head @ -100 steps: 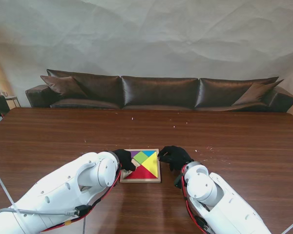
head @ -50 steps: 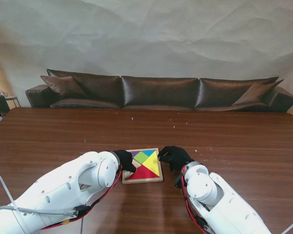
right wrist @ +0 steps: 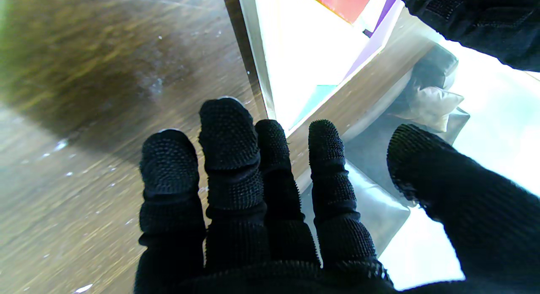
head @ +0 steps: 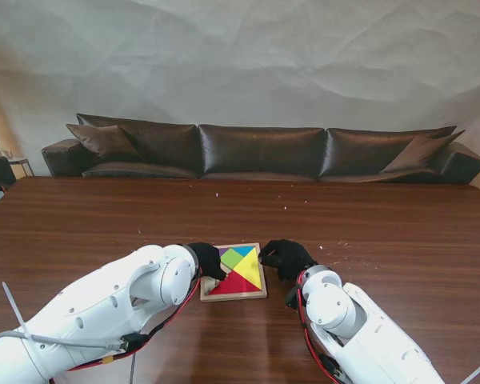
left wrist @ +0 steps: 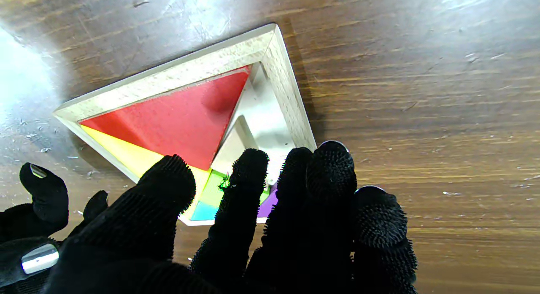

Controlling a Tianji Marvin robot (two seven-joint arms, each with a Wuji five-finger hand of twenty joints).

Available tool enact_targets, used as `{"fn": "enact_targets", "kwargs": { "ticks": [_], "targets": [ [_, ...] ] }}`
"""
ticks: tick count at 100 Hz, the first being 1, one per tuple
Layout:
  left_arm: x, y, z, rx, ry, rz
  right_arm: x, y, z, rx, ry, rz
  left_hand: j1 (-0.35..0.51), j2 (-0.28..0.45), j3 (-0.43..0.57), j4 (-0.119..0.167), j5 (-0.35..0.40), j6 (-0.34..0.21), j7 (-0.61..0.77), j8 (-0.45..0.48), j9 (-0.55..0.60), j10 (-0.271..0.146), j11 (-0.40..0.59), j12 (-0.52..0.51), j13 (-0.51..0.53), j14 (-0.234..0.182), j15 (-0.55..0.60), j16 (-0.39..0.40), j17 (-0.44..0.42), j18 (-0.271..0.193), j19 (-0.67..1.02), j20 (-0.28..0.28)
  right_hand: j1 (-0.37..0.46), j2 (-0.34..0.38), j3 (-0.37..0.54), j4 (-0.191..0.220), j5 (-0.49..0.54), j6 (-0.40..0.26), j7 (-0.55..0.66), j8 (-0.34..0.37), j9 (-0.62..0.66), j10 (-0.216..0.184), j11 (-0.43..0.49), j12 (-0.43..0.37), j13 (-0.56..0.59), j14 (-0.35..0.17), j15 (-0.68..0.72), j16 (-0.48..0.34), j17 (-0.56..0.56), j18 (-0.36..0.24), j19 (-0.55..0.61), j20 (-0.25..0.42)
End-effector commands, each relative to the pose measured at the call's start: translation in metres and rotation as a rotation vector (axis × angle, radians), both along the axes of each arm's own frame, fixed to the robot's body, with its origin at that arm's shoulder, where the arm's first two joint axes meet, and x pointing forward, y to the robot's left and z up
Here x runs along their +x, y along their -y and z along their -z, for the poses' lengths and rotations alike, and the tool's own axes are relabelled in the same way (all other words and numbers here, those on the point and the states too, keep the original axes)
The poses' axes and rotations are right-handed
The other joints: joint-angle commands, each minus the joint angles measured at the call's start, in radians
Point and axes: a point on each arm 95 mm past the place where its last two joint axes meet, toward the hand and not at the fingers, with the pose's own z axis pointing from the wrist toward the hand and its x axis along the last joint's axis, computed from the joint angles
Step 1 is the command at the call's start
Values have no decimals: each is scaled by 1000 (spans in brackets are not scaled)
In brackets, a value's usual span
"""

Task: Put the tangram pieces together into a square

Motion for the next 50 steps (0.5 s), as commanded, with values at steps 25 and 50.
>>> {"fn": "enact_targets", "kwargs": {
  "ticks": [25, 50],
  "targets": [
    [1, 1, 1, 26, -38, 14, -2, -3, 3, 5, -15, -13, -7, 39, -25, 41, -61, -17, -69, -76, -39, 9, 71, 85, -13, -36, 86, 29, -24, -40, -2, 33, -9, 36, -19, 28, 4, 5, 10, 1, -25, 21, 14, -11, -18, 6, 16, -4, -136, 6, 31, 25],
    [0, -1, 2, 32, -36, 13, -2, -3, 3, 6, -18, -13, -13, 44, -23, 42, -56, 20, -53, -82, -39, 5, 68, 83, -13, -35, 83, 26, -25, -40, -3, 36, -9, 36, -18, 28, 6, 5, 11, 1, -26, 22, 14, -11, -17, 6, 16, -4, -135, 7, 32, 26]
  ]
}}
